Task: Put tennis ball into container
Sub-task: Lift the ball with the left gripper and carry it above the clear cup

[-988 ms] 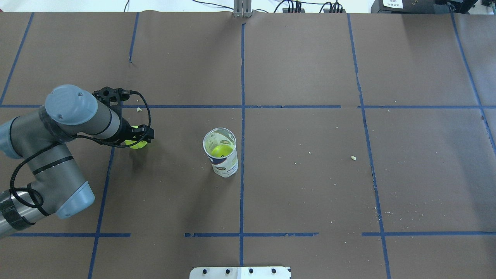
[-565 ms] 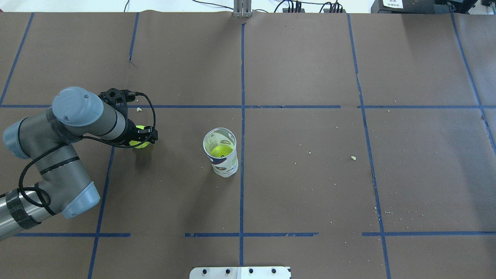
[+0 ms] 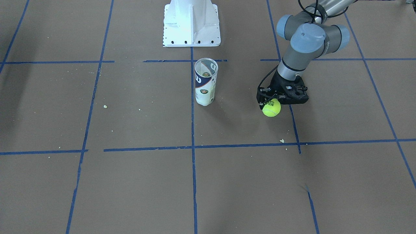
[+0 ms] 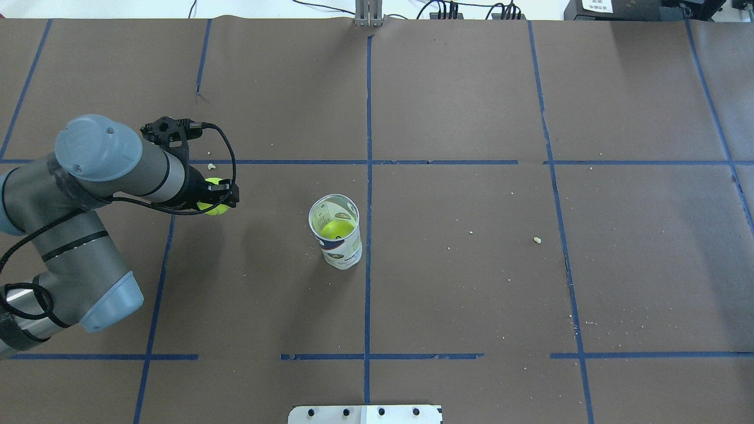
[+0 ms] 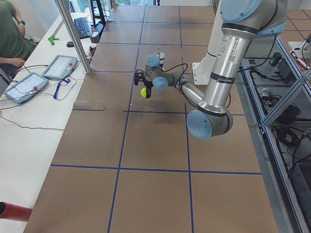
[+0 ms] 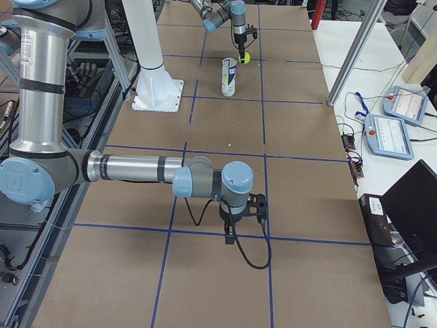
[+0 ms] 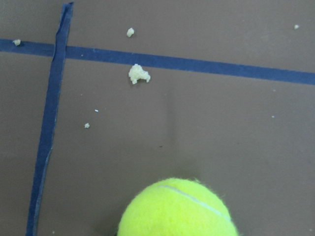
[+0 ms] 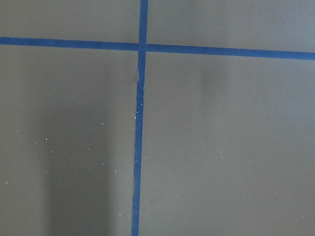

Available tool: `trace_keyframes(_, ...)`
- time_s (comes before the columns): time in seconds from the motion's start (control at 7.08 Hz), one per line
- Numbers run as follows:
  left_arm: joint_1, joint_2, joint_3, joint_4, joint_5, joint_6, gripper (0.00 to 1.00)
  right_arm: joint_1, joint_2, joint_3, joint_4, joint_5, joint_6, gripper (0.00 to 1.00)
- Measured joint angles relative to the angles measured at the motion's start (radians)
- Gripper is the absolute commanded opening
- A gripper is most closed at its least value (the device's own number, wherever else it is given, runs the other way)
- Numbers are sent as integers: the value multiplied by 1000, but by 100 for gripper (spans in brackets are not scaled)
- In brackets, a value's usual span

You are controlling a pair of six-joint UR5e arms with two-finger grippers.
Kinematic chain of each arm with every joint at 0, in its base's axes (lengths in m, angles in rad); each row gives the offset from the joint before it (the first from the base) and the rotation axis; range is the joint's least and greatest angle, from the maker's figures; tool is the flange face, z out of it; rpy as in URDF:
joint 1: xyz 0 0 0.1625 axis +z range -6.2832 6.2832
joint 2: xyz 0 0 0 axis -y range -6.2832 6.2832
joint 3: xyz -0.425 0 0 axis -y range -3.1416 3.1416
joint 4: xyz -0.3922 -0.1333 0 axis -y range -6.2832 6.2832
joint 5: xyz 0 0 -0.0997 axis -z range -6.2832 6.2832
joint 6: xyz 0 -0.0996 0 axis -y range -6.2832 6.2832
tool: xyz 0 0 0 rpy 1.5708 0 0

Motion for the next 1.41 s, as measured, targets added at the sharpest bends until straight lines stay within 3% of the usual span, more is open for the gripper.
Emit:
trace_keyframes(0.28,-11,-19,-149,165,-2,-54,0,0,0,0,0,0,0,100)
trace_keyframes(0.71,-10,-224,-233,466,-19,-180,0,0,0,0,0,0,0,100)
trace_keyframes(1.13,15,-441,-218,651,-53,-324,1,0,0,0,0,0,0,100)
trace_keyframes(1.41,70,-535,-126,668,-51,-382,11,0,0,0,0,0,0,100)
